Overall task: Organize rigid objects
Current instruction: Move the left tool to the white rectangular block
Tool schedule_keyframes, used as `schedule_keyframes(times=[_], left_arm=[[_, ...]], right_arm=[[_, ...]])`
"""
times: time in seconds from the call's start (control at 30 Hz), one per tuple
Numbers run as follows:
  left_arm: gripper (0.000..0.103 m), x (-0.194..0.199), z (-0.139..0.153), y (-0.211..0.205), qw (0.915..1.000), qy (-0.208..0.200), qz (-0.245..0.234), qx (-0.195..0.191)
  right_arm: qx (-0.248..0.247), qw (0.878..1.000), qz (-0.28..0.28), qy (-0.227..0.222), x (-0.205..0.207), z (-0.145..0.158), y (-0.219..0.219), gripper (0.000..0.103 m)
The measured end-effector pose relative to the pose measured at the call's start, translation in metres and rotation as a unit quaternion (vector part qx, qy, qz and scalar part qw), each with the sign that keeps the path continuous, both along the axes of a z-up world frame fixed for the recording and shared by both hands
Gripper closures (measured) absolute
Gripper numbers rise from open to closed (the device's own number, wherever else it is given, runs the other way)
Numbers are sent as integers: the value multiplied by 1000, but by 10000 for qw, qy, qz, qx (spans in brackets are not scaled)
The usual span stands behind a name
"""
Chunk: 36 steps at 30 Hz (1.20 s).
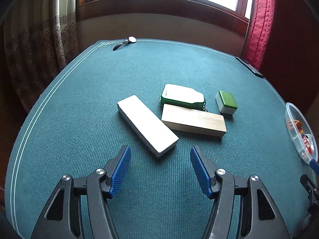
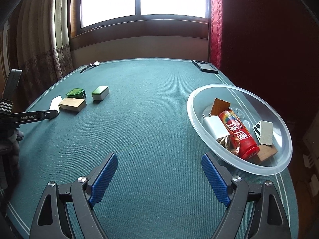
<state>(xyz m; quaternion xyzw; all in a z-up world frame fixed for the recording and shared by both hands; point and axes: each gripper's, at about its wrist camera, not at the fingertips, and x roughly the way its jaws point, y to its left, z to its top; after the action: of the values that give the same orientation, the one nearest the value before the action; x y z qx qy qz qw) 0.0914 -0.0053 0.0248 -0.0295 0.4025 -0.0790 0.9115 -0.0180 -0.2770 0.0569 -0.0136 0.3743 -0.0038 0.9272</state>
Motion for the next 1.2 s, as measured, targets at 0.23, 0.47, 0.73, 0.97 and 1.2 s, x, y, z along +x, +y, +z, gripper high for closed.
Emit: schedule_keyframes(times=[0.23,0.47,0.73,0.97,1.2], left_arm=[[37,18,-6,6,9996,41,-30,290],[34,36,-5,11,9997,36,-176,141],[25,58,-4,19,9991,66,-425,38],[17,68,-6,16,9971,120,-671,328],[12,74,-8,11,9924,164,-1100,523]], right_arm=[[46,10000,29,53,0,-2,2,14],[82,9999,30,96,1,-2,2,14],[98,9998,18,165,4,-5,3,14],[109,9997,6,233,6,-8,7,14],[145,9994,35,309,9,-9,13,14]])
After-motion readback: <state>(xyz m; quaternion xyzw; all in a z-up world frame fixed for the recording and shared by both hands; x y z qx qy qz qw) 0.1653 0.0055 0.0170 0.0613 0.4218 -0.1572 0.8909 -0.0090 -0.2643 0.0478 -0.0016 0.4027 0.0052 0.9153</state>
